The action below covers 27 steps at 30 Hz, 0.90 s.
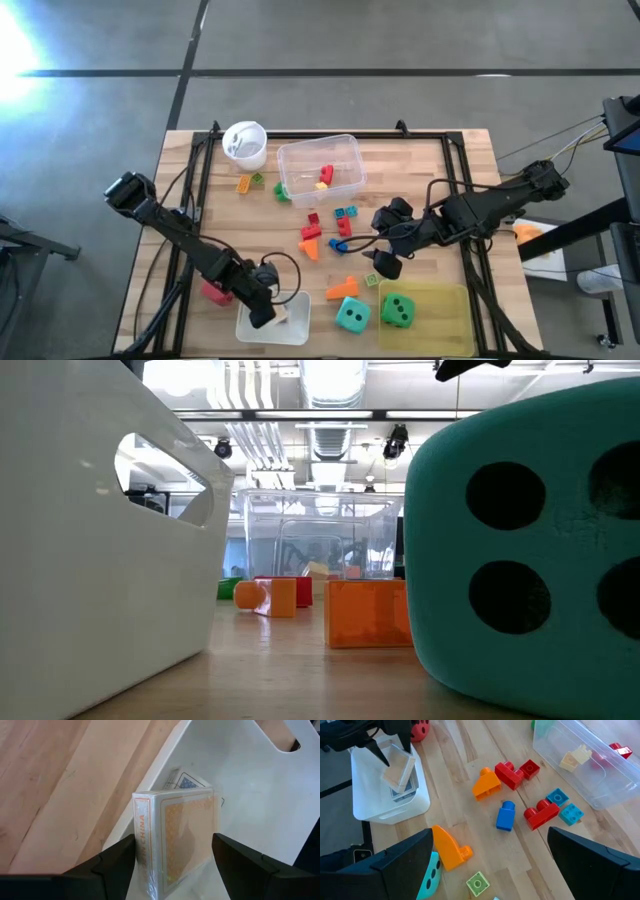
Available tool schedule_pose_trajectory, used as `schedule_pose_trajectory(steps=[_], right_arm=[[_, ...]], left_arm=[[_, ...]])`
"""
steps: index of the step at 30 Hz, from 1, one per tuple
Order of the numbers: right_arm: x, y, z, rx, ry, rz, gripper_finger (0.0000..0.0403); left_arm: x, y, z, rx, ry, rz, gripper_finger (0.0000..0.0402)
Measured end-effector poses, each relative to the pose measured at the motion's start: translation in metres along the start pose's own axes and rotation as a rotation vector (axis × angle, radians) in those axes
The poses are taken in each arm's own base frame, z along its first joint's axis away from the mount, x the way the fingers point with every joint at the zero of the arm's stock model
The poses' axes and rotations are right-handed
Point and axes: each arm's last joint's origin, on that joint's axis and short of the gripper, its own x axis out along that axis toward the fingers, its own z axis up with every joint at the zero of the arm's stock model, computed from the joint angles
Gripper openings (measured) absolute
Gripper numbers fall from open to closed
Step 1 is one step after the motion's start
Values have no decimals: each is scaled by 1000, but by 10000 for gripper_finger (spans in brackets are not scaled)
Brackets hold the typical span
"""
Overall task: Pick & Place Toys
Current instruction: Put the orange deck of cards into the white bin, then put the red dice into the yellow bin
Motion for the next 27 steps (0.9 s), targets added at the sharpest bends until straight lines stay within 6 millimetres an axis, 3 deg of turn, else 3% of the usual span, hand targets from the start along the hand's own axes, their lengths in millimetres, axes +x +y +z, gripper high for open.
schedule_pose_trajectory(steps=[17, 22, 27], right_arm=[[0, 0, 0, 0, -1, 1, 385], [-2, -1, 0, 2, -5, 4, 385], [-2, 0, 1, 10, -7, 6, 385]], left_arm=[[-23, 10, 11, 27, -23, -12, 252], [-24, 7, 23, -56, -76, -75, 187], [-26, 6, 33, -74, -111, -122, 86]])
